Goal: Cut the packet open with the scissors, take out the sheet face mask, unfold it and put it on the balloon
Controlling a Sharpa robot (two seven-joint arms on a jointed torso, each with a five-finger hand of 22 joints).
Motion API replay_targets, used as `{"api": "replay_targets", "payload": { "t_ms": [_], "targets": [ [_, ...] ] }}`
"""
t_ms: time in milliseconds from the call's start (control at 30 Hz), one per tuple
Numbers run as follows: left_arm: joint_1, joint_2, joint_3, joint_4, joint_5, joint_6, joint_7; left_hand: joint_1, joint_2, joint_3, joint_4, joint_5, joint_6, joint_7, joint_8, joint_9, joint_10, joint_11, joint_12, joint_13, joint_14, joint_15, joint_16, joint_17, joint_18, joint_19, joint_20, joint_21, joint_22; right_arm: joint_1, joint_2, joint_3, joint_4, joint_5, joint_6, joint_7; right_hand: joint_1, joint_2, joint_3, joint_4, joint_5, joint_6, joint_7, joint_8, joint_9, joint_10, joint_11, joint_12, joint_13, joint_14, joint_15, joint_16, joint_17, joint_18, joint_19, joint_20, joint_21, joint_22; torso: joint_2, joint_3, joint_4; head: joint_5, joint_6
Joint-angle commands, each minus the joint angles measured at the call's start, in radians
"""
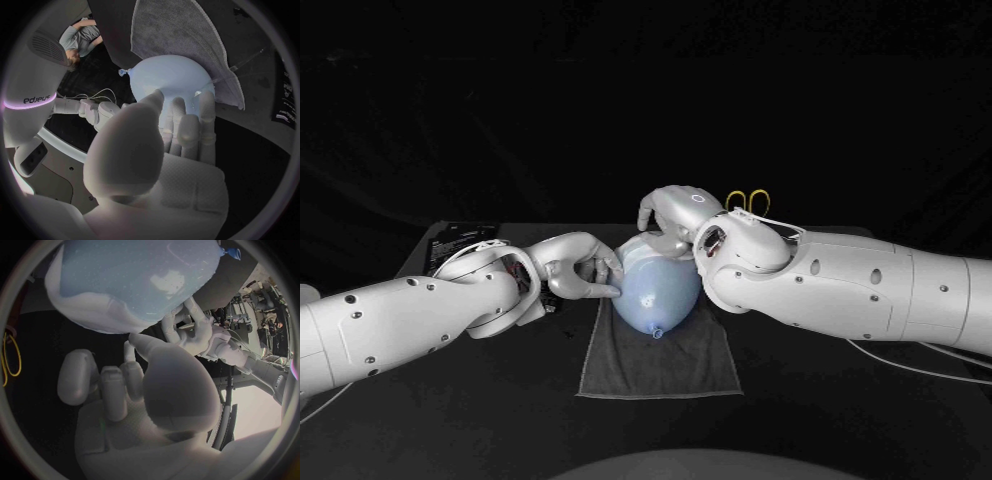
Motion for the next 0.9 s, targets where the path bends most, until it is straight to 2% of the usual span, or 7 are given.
{"api": "replay_targets", "payload": {
  "t_ms": [33, 133, 300, 500, 633, 767, 900],
  "targets": [
    [-0.003, 0.003, -0.001, 0.001, 0.0, 0.021, -0.005, 0.0, 0.007, -0.006, 0.001, 0.002, -0.001, 0.007, -0.004, -0.002, -0.004, 0.0, -0.007, 0.001, -0.007, -0.001, -0.007, 0.0, 0.021, -0.006, 0.002, -0.001, 0.001, 0.001, -0.01, 0.002, 0.008, -0.015, -0.024, 0.008, 0.008, 0.001, 0.033, -0.014, -0.005, 0.012, 0.001, 0.009, -0.002, 0.002, -0.002, 0.005, 0.1, 0.101, -0.006, 0.003, 0.252, -0.001, 0.0, -0.006, 0.007, 0.164, 0.0, 0.0001, 0.0002, 0.001, 0.003],
    [-0.003, 0.001, -0.001, 0.003, 0.002, 0.013, 0.002, 0.002, 0.008, -0.006, 0.0, 0.002, -0.001, 0.007, -0.004, -0.002, -0.005, 0.0, -0.007, 0.001, -0.007, -0.001, -0.007, 0.0, 0.021, -0.007, 0.003, -0.001, 0.001, 0.001, -0.025, 0.002, 0.024, 0.01, -0.032, 0.057, -0.001, 0.004, 0.055, -0.023, -0.015, 0.01, 0.002, 0.009, -0.006, 0.003, -0.001, 0.006, 0.1, 0.102, -0.005, 0.004, 0.254, -0.002, 0.0, -0.006, 0.009, 0.164, 0.0, 0.0002, 0.0003, 0.002, 0.004],
    [-0.004, -0.005, -0.001, 0.009, 0.022, -0.02, 0.039, 0.019, 0.018, -0.003, -0.004, 0.002, 0.046, -0.005, 0.022, 0.002, -0.009, -0.008, -0.004, 0.005, -0.01, -0.006, -0.005, 0.004, 0.022, -0.011, 0.005, 0.0, 0.002, 0.002, -0.067, 0.003, 0.067, 0.06, -0.048, 0.168, -0.035, 0.007, 0.088, -0.035, -0.07, 0.006, 0.009, -0.03, -0.034, 0.015, 0.005, 0.016, 0.111, 0.103, 0.0, 0.005, 0.26, -0.004, 0.003, -0.002, 0.022, 0.167, 0.0, 0.0, -0.0011, 0.004, 0.008],
    [-0.004, -0.028, 0.001, 0.029, 0.081, -0.061, 0.11, 0.041, 0.022, 0.006, -0.01, 0.002, 0.052, -0.007, 0.027, 0.0, -0.015, -0.01, -0.008, 0.005, -0.024, -0.008, -0.015, -0.014, 0.023, -0.015, 0.004, -0.001, 0.002, 0.003, -0.135, 0.003, 0.12, 0.104, -0.083, 0.271, -0.056, 0.014, 0.098, -0.043, -0.123, 0.031, 0.009, -0.065, -0.056, 0.027, 0.006, 0.028, 0.123, 0.104, 0.001, 0.006, 0.263, -0.005, 0.005, 0.0, 0.031, 0.169, 0.0, 0.0001, 0.0, 0.005, 0.013],
    [-0.003, -0.056, 0.004, 0.059, 0.15, -0.067, 0.155, 0.057, 0.024, 0.013, -0.014, 0.002, 0.07, -0.011, 0.043, 0.004, -0.02, -0.012, -0.013, 0.003, -0.033, -0.01, -0.021, -0.024, 0.022, -0.02, 0.003, -0.001, 0.002, 0.003, -0.19, 0.003, 0.144, 0.141, -0.123, 0.351, -0.058, 0.016, 0.099, -0.045, -0.131, 0.037, 0.008, -0.07, -0.059, 0.031, 0.005, 0.032, 0.128, 0.104, 0.001, 0.006, 0.263, -0.006, 0.006, 0.0, 0.036, 0.17, -0.001, -0.0003, -0.0004, 0.007, 0.014],
    [-0.003, -0.093, 0.014, 0.095, 0.207, -0.053, 0.181, 0.071, 0.024, 0.021, -0.018, 0.002, 0.081, -0.015, 0.057, 0.009, -0.026, -0.015, -0.021, 0.0, -0.051, -0.011, -0.035, -0.046, 0.022, -0.026, 0.003, -0.003, 0.001, 0.003, -0.242, 0.003, 0.159, 0.189, -0.154, 0.449, -0.057, 0.019, 0.101, -0.048, -0.133, 0.041, 0.007, -0.072, -0.061, 0.031, 0.004, 0.031, 0.127, 0.104, 0.001, 0.006, 0.263, -0.006, 0.006, 0.0, 0.037, 0.17, -0.001, 0.0001, 0.0, 0.01, 0.016],
    [-0.002, -0.124, 0.02, 0.12, 0.254, -0.043, 0.191, 0.078, 0.025, 0.026, -0.021, 0.002, 0.089, -0.018, 0.07, 0.015, -0.028, -0.016, -0.026, -0.002, -0.059, -0.012, -0.04, -0.053, 0.022, -0.031, 0.003, -0.004, 0.001, 0.003, -0.277, 0.002, 0.171, 0.213, -0.163, 0.512, -0.056, 0.02, 0.101, -0.049, -0.133, 0.045, 0.006, -0.073, -0.061, 0.033, 0.004, 0.033, 0.129, 0.104, 0.0, 0.006, 0.263, -0.007, 0.008, 0.0, 0.043, 0.171, -0.002, 0.0008, -0.0004, 0.012, 0.017]
  ]
}}
